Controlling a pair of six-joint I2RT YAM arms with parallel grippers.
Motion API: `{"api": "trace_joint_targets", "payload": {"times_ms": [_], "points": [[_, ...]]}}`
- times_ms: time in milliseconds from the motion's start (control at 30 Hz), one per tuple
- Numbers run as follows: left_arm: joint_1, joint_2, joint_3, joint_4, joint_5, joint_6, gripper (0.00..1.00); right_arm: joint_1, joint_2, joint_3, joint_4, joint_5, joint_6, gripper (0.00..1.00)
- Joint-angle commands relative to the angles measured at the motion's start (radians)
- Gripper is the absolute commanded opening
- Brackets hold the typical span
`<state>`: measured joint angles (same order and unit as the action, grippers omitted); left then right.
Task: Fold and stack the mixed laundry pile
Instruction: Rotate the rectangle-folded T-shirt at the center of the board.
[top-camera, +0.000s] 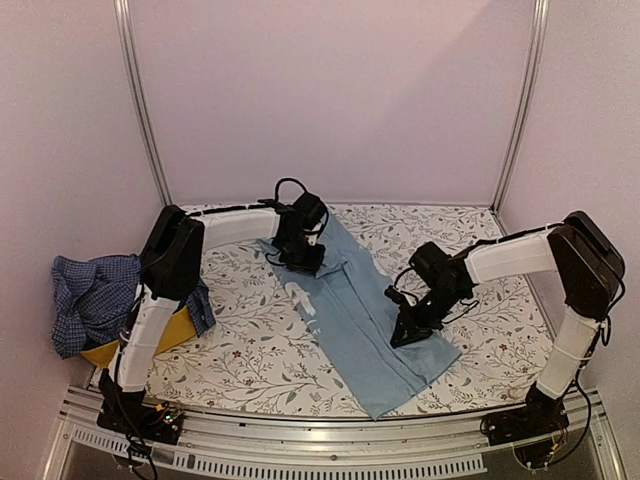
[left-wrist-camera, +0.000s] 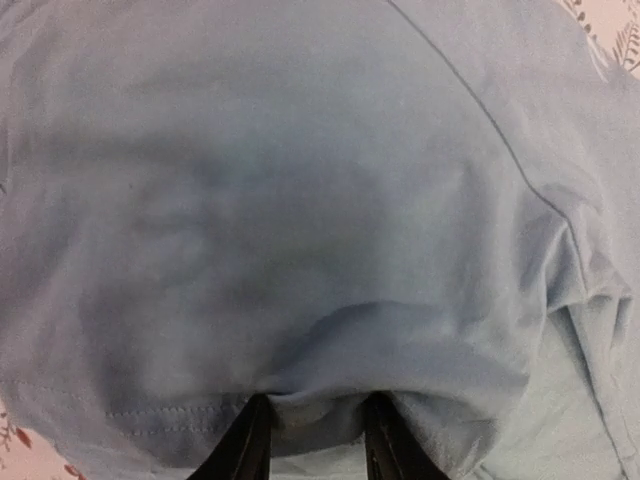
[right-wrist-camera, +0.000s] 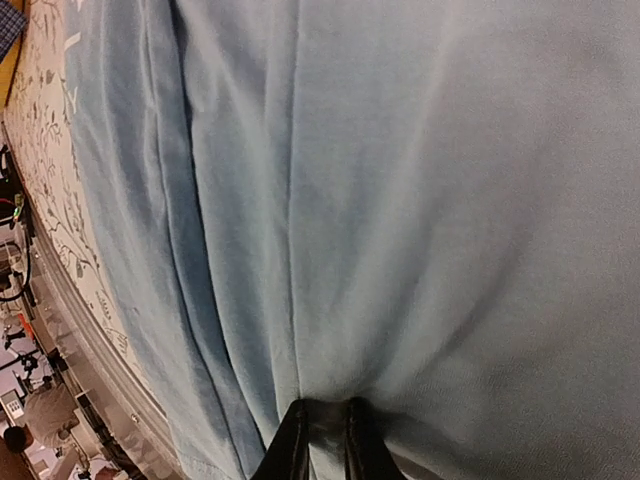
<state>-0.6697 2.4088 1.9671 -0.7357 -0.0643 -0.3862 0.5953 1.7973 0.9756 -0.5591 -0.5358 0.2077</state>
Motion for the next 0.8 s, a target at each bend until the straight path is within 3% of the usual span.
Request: {"api": "trace_joint_targets", "payload": {"times_ms": [0, 167, 300, 433, 600, 767], "points": [[0.015, 0.17, 0.147, -0.018, 0.001, 0.056, 0.32, 0.138, 0.043, -0.062, 0.073, -0.063, 0.102, 0.13], [0.013, 0.304, 0.355, -0.011, 0.055, 0.148, 0.32, 0.259, 0.115, 0.082, 0.159, -0.17, 0.214, 0.14], [0.024, 0.324, 0.45, 0.05, 0.111, 0.181, 0.43, 0.317, 0.226, 0.292, 0.099, -0.197, 0.227, 0.17], [0.035, 0.245, 0.449, 0.069, 0.143, 0.173, 0.5, 0.296, 0.217, 0.343, 0.046, -0.136, 0.201, 0.3], [0.032, 0.015, 0.236, 0.112, 0.165, 0.149, 0.55, 0.23, 0.056, 0.311, 0.032, -0.089, 0.16, 0.46], [0.031, -0.243, -0.093, 0.202, 0.168, 0.098, 0.56, 0.106, -0.034, 0.327, 0.033, 0.011, 0.131, 0.48]]}}
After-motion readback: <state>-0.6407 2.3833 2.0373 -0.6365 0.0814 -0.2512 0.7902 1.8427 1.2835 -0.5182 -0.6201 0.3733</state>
